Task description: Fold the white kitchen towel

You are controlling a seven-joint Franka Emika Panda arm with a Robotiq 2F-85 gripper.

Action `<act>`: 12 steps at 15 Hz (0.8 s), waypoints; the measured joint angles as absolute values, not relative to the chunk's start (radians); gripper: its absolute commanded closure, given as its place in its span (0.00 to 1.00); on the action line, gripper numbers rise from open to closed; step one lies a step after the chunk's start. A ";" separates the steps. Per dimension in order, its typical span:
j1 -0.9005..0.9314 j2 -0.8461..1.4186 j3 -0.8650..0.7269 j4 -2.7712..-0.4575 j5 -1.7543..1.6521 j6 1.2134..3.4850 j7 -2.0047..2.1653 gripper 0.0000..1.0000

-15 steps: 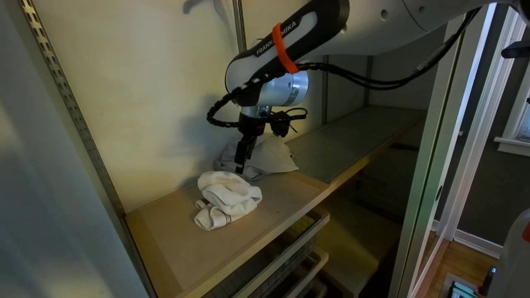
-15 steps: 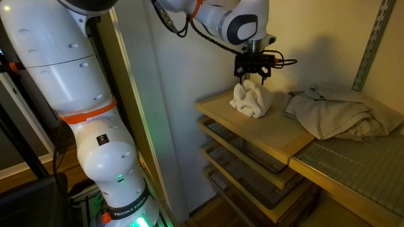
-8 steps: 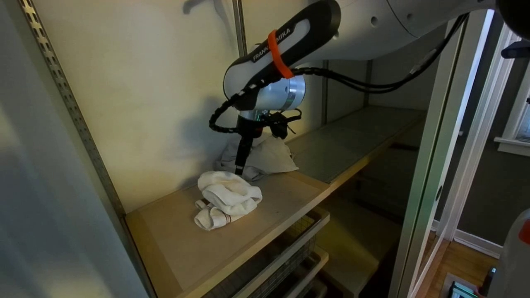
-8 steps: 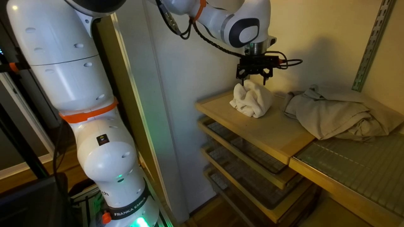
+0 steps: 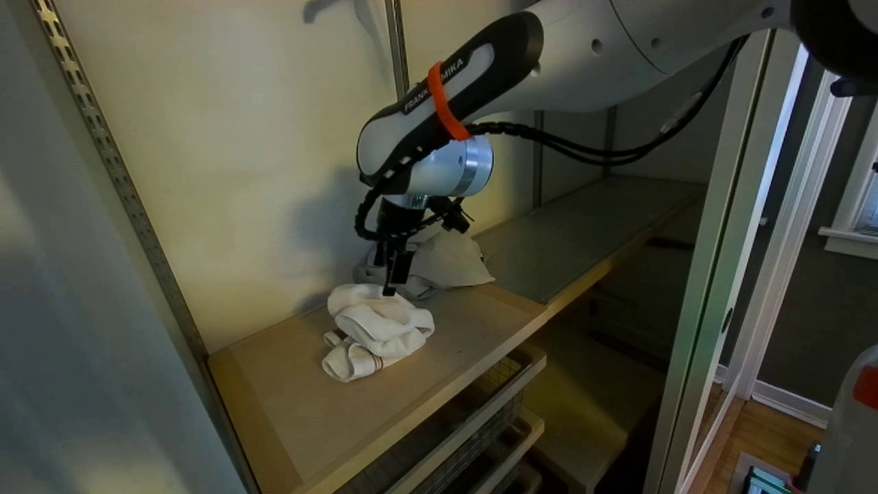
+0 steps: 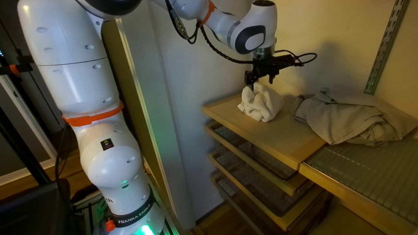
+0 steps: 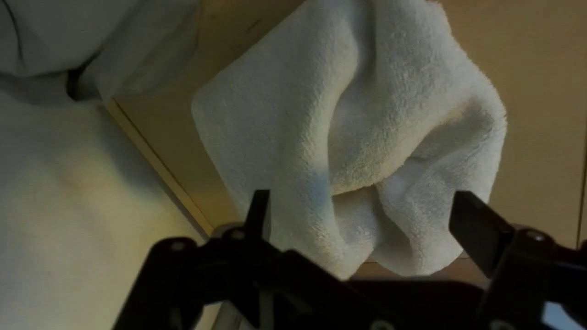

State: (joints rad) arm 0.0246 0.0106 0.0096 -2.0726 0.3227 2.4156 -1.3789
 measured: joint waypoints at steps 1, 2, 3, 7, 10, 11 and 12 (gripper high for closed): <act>0.026 0.021 0.015 -2.066 0.349 2.417 -1.442 0.00; 0.027 0.032 0.022 -2.059 0.382 2.418 -1.509 0.00; 0.028 0.043 0.030 -2.050 0.416 2.418 -1.576 0.00; 0.026 0.097 0.056 -2.005 0.550 2.372 -1.818 0.00; 0.019 0.142 0.060 -1.962 0.574 2.257 -1.877 0.00; 0.015 0.157 0.060 -1.949 0.573 2.221 -1.879 0.00; 0.011 0.171 0.060 -1.938 0.570 2.189 -1.879 0.00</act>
State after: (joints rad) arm 0.0111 0.1714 0.0598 -1.9378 0.5699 2.1893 -1.8787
